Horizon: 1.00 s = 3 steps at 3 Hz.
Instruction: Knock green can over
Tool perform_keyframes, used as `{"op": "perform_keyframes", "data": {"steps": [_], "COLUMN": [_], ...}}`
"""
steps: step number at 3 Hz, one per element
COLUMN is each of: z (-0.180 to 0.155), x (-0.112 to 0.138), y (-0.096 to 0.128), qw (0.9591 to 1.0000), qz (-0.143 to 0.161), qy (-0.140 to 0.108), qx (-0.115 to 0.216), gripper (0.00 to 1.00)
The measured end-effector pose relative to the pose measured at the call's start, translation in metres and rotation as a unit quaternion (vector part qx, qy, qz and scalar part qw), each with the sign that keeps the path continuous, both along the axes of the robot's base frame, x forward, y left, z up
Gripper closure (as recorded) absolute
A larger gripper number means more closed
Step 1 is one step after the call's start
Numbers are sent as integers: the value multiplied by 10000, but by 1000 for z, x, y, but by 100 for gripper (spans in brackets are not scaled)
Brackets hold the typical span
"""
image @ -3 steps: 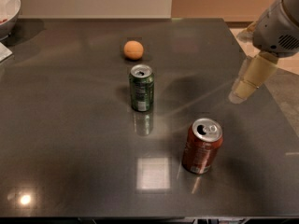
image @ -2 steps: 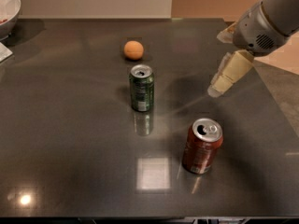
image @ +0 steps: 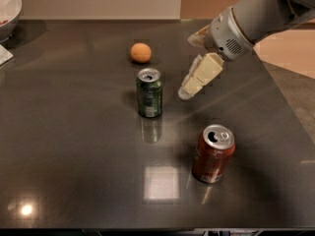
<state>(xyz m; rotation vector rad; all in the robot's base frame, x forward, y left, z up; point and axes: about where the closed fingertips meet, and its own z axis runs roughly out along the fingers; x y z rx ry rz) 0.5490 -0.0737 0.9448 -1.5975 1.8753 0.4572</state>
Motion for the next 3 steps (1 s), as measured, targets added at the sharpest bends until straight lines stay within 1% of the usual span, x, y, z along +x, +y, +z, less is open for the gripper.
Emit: {"op": "perform_keyframes", "data": {"steps": [1,2,3], "z": [-11,-27,-43], "x": [-1,-2,1], "y": [39,67,84], "qw": [9995,9984,9970], "qz": [193,272,314], "qy": [14,40,94], "qx": [240,487,701], "gripper": [0,0,0]}}
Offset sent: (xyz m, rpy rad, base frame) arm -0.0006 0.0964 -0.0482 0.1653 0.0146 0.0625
